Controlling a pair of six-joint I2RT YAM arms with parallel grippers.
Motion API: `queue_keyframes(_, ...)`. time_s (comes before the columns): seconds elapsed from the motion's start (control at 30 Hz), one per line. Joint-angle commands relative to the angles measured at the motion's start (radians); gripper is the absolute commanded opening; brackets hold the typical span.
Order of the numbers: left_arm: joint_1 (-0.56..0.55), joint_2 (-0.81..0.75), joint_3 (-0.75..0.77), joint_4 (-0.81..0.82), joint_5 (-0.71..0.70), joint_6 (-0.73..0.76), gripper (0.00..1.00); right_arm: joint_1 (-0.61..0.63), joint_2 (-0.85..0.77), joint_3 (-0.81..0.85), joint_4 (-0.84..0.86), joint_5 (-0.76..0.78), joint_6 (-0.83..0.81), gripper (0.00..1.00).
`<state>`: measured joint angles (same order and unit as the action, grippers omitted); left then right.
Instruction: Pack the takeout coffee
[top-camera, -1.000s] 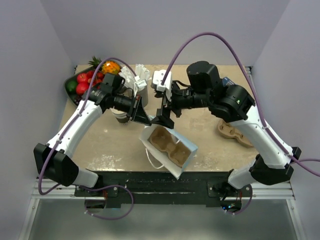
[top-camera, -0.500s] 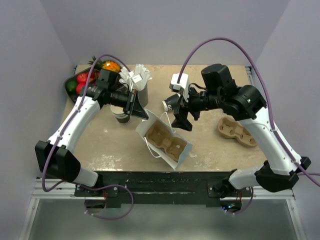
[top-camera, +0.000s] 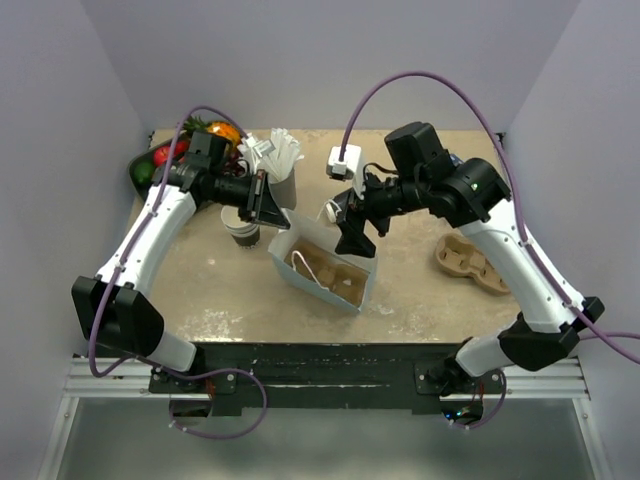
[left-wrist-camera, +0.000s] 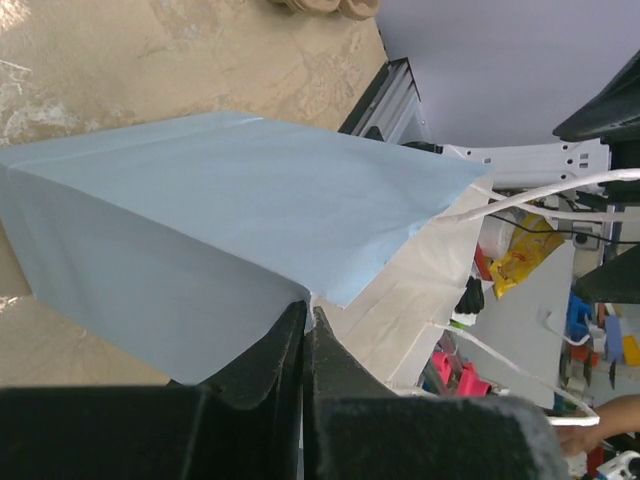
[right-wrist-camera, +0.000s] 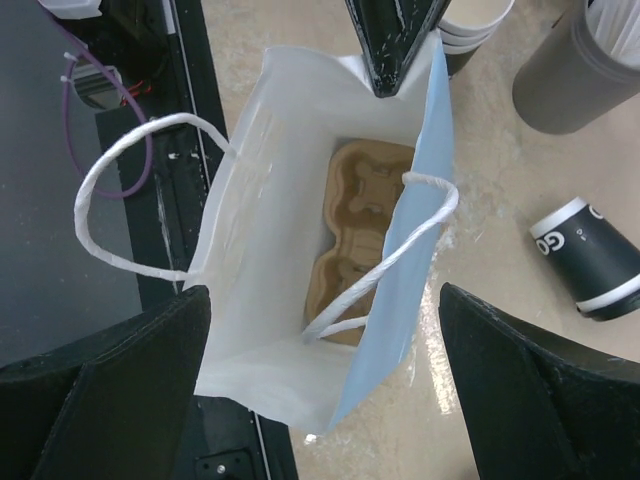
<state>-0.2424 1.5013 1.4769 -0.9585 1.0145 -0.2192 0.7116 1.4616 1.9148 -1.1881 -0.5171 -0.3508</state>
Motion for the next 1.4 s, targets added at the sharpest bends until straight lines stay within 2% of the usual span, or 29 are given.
queue_keyframes(0.0,0.012,-0.004,-0.026,0.03,0.035,-0.069,0.16,-0.003,-0.023,-0.017,0.014,0.003,0.007,0.98)
queue_keyframes(0.03,0.014,0.0,-0.023,0.032,0.035,-0.072,0.24,-0.001,-0.024,-0.04,0.024,0.065,0.01,0.98)
queue_keyframes(0.07,0.017,0.004,-0.021,0.035,0.033,-0.071,0.41,-0.003,-0.021,-0.055,0.027,0.087,0.01,0.98)
queue_keyframes(0.17,0.044,0.008,0.017,0.063,0.022,-0.056,0.68,-0.003,-0.011,-0.083,0.034,0.162,0.007,0.98)
queue_keyframes(0.27,0.086,0.023,0.107,0.075,0.009,0.015,0.82,-0.018,0.009,-0.092,0.045,0.206,0.009,0.96)
queue_keyframes(0.33,0.103,0.043,0.235,0.044,-0.004,0.094,0.86,-0.03,0.025,-0.063,0.047,0.197,0.006,0.95)
queue_keyframes(0.37,0.104,0.043,0.278,0.034,-0.001,0.207,0.96,-0.041,0.043,-0.042,0.039,0.186,0.001,0.95)
queue_keyframes(0.4,0.103,0.037,0.345,0.003,0.015,0.309,0.99,-0.047,0.049,0.007,0.025,0.157,-0.004,0.95)
queue_keyframes(0.43,0.103,-0.005,0.355,0.003,0.019,0.452,0.99,-0.052,0.054,0.033,0.018,0.134,-0.005,0.94)
queue_keyframes(0.5,0.101,-0.067,0.309,0.03,0.024,0.58,1.0,-0.081,0.062,0.1,0.002,0.076,-0.004,0.93)
queue_keyframes(0.53,0.098,-0.123,0.29,0.021,0.048,0.732,1.0,-0.092,0.063,0.114,0.002,0.063,-0.002,0.92)
queue_keyframes(0.6,0.068,-0.168,0.229,-0.02,0.049,0.851,1.0,-0.107,0.051,0.121,0.021,0.063,0.007,0.92)
queue_keyframes(0.67,0.014,-0.197,0.206,-0.074,0.017,1.016,1.0,-0.118,0.048,0.101,0.024,0.081,0.004,0.91)
queue_keyframes(0.7,-0.061,-0.199,0.201,-0.109,-0.006,1.049,1.0,-0.126,0.042,0.073,0.033,0.083,0.004,0.91)
queue_keyframes(0.83,-0.173,-0.193,0.166,-0.105,-0.037,1.068,1.0,-0.175,0.042,0.013,0.042,0.074,-0.003,0.9)
queue_keyframes(0.97,-0.242,-0.179,0.054,0.058,-0.097,0.931,0.99,-0.199,0.054,-0.033,0.053,0.069,-0.066,0.89)
queue_keyframes(1.1,-0.293,-0.101,0.088,0.038,-0.119,0.911,0.93,-0.225,0.078,-0.026,0.096,0.034,-0.109,0.86)
queue_keyframes(1.17,-0.333,-0.076,0.098,0.018,-0.137,0.906,0.84,-0.225,0.082,-0.072,0.16,0.019,-0.105,0.83)
queue_keyframes(1.23,-0.356,-0.049,0.103,0.006,-0.157,0.909,0.78,-0.227,0.082,-0.105,0.194,-0.026,-0.108,0.75)
queue_keyframes(1.27,-0.374,-0.041,0.109,-0.011,-0.163,0.912,0.69,-0.227,0.082,-0.138,0.208,-0.041,-0.111,0.72)
queue_keyframes(1.3,-0.38,-0.027,0.117,-0.023,-0.166,0.919,0.64,-0.227,0.083,-0.151,0.226,-0.061,-0.117,0.66)
queue_keyframes(1.33,-0.389,-0.02,0.132,-0.052,-0.169,0.935,0.53,-0.227,0.083,-0.158,0.226,-0.07,-0.12,0.61)
queue_keyframes(1.37,-0.391,-0.013,0.14,-0.065,-0.172,0.943,0.45,-0.227,0.094,-0.166,0.222,-0.075,-0.126,0.54)
